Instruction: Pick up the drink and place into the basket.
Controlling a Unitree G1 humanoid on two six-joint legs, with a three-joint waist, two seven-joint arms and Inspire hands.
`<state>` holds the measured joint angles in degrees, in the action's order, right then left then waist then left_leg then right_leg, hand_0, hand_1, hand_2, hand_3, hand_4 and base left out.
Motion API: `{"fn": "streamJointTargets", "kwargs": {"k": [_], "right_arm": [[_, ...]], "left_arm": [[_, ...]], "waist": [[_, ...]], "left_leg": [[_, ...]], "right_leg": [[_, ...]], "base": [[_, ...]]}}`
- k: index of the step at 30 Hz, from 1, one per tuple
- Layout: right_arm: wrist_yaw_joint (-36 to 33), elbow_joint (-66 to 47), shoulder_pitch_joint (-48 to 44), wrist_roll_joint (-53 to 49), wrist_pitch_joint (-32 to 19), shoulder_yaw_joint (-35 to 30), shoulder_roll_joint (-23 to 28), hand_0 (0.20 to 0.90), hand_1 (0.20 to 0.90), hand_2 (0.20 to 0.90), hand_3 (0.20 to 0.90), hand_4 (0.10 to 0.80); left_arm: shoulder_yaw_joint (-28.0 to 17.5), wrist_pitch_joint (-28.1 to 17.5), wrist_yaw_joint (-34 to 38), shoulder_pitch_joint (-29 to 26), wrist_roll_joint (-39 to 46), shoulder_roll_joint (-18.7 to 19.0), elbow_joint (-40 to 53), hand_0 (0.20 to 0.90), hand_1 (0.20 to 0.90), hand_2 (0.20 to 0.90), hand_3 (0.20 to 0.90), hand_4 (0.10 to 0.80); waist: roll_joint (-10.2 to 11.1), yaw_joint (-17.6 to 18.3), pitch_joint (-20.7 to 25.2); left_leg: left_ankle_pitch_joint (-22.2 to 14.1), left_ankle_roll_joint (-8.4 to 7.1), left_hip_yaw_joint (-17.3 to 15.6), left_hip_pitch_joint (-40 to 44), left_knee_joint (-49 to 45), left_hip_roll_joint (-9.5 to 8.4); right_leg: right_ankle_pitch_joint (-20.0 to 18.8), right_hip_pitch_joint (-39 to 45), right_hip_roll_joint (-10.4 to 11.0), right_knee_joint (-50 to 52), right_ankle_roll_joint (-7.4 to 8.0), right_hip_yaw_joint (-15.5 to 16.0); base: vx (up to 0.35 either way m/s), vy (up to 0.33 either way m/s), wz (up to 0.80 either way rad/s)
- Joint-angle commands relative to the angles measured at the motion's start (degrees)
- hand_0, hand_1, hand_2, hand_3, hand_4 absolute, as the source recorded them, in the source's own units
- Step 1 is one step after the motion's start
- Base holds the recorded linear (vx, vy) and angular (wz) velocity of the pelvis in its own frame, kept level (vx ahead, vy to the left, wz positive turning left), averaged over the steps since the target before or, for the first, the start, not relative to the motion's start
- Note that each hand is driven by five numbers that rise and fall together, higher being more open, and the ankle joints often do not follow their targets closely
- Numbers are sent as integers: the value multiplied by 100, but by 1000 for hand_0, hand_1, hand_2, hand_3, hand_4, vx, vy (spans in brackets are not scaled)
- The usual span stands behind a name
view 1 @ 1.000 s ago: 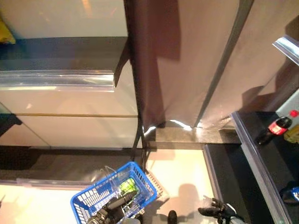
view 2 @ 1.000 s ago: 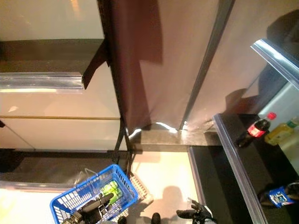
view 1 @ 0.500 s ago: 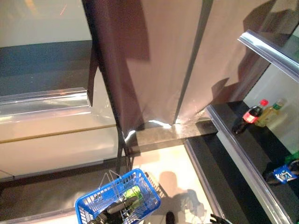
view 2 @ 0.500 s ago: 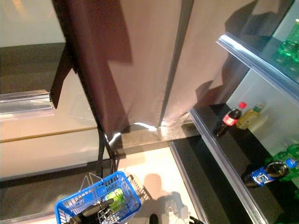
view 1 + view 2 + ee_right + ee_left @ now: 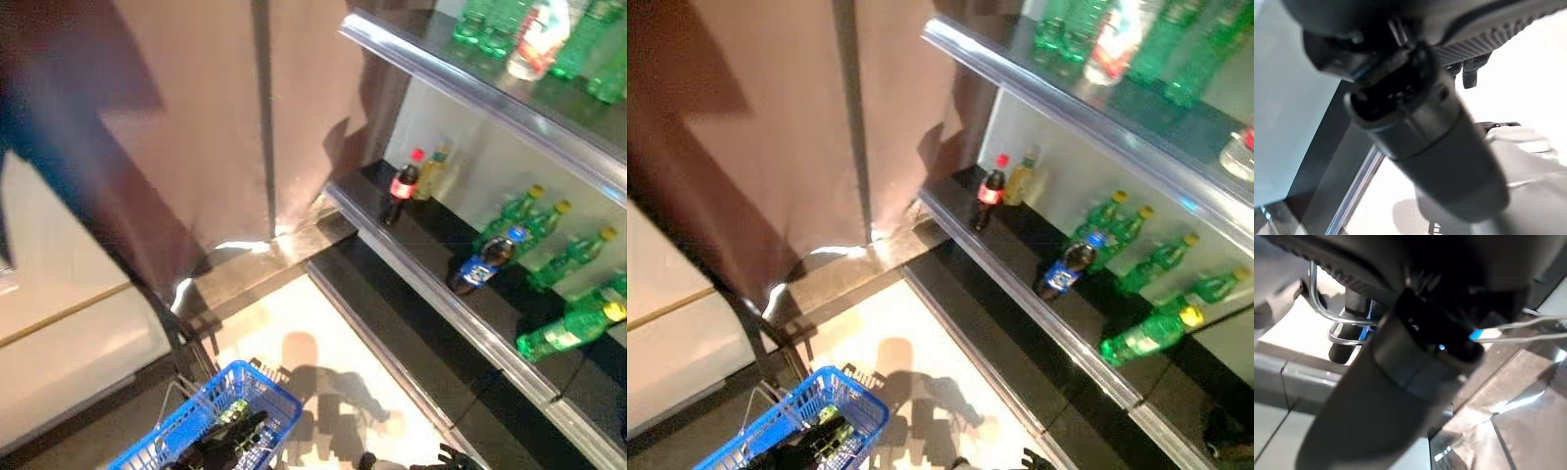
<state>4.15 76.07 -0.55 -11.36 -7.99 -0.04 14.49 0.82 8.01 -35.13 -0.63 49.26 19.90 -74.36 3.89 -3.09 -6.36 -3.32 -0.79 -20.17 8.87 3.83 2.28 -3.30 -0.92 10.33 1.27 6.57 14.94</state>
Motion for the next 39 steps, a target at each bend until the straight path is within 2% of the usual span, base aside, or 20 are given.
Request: {"fn": "streamJointTargets", "kwargs": {"k": [1, 4, 9, 11, 13, 14, 15, 16, 17, 19, 21, 25, 28, 31, 34, 39], "right_arm": [[4, 276, -228, 31, 6, -33, 213, 900, 900, 900, 900, 800], [-32, 236, -172, -8, 29, 18, 148, 900, 900, 900, 900, 800], [-92, 154, -91, -53, 11, 64, 101, 900, 900, 900, 900, 800], [-83, 107, -91, -98, 28, 112, 102, 900, 900, 900, 900, 800], [-78, 79, -108, -71, 60, 151, 130, 900, 900, 900, 900, 800], [-96, 34, -125, -35, 93, 177, 158, 900, 900, 900, 900, 800], [-170, 17, -168, 29, 141, 181, 230, 900, 900, 900, 900, 800], [-231, 31, -193, -3, 161, 204, 259, 900, 900, 900, 900, 800], [-269, 81, -247, -66, 141, 230, 312, 900, 900, 900, 900, 800], [-303, 128, -335, -155, 126, 203, 386, 900, 900, 900, 900, 800], [-431, 165, -361, -352, 104, 129, 401, 900, 900, 900, 900, 800], [-260, 214, -190, -227, -58, -145, 391, 900, 900, 900, 900, 800], [-190, 247, -94, -119, -75, -212, 380, 900, 900, 900, 900, 800], [-135, 237, -135, -44, -59, -173, 303, 900, 900, 900, 900, 800], [-84, 234, -214, 72, 7, -88, 287, 900, 900, 900, 900, 800], [-182, 200, -204, -57, 66, -36, 216, 900, 900, 900, 900, 800]], "left_arm": [[-163, -23, -745, -565, -1, -375, 362, 300, 300, 300, 200, 100], [-129, -45, -874, -474, -192, -418, 392, 300, 300, 300, 200, 100], [-24, -93, -834, -403, -150, -534, 506, 300, 300, 300, 200, 100], [66, -126, -773, -403, -116, -577, 528, 300, 300, 300, 200, 100], [109, -159, -751, -403, -61, -605, 536, 300, 300, 300, 200, 100], [112, -195, -727, -381, -28, -666, 574, 300, 300, 300, 200, 100], [100, -231, -720, -337, -13, -750, 630, 300, 300, 300, 200, 100], [121, -234, -736, -323, 14, -770, 640, 300, 300, 300, 200, 100], [169, -216, -761, -336, 74, -781, 652, 300, 300, 300, 200, 100], [212, -151, -809, -401, -10, -791, 665, 300, 300, 300, 200, 100], [290, -153, -685, -532, -27, -817, 569, 300, 300, 300, 200, 100], [298, -166, -780, -568, -19, -667, 390, 300, 300, 300, 200, 100], [130, -136, -742, -502, -38, -569, 359, 300, 300, 300, 200, 100], [60, -149, -839, -417, -112, -488, 363, 300, 300, 300, 200, 100], [42, -145, -692, -426, 50, -415, 406, 300, 300, 300, 200, 100], [78, -37, -805, -439, -197, -448, 437, 300, 300, 300, 200, 100]], "waist": [[-322, 145, 217], [-359, 227, 213], [-346, 320, 193], [-315, 372, 177], [-270, 375, 127], [-235, 317, 32], [-271, 207, -92], [-302, 170, -121], [-369, 128, -116], [-419, 104, -116], [-467, 186, -74], [-474, 301, 2], [-457, 281, 73], [-419, 225, 111], [-437, 157, 129], [-398, 118, 174]], "left_leg": [[237, 63, 324, -351, 94, -60], [285, -16, 191, -271, 41, 114], [359, -102, 155, -207, -16, 264], [284, -133, 248, -258, -325, 311], [194, -183, 390, -425, -777, 335], [234, -246, 642, -669, -1355, 334], [521, -381, 1179, -1060, -1687, 354], [555, -386, 1324, -1070, -1472, 342], [644, -382, 1469, -1044, -942, 413], [740, -379, 1488, -1062, -639, 448], [745, -372, 1348, -985, -431, 496], [676, -324, 1266, -567, -13, 353], [568, -252, 1150, -465, 12, 265], [465, -177, 1043, -349, 60, 191], [442, -160, 978, -369, 62, 244], [474, -194, 921, -366, 53, 320]], "right_leg": [[-279, 413, 366, -12, 241, 113], [51, 488, 171, -15, 160, 28], [214, 613, -27, -50, 21, -69], [286, 616, -121, -2, -95, -154], [300, 593, -147, 56, -187, -225], [295, 591, -151, 113, -262, -302], [286, 604, -216, 153, -330, -497], [299, 619, -228, 160, -312, -571], [326, 628, -236, 145, -276, -654], [374, 641, -226, 155, -252, -688], [506, 575, -138, 338, -195, -638], [395, 420, 195, 575, 86, -482], [329, 493, 323, 458, 144, -346], [33, 327, 465, 534, 249, -234], [123, 351, 402, 282, 246, -229], [100, 487, 356, 93, 223, -160]], "base": [[-17, -213, -80], [-31, -197, -16], [-40, -156, 0], [-20, -159, -14], [-31, -111, -12], [-17, -5, -9], [4, 86, -16], [44, 202, -29], [36, 162, -39], [9, 237, -35], [18, 285, -44], [66, 188, -51], [43, 75, -18], [10, -3, -27], [-53, -59, -27], [-10, -49, -9]]}}
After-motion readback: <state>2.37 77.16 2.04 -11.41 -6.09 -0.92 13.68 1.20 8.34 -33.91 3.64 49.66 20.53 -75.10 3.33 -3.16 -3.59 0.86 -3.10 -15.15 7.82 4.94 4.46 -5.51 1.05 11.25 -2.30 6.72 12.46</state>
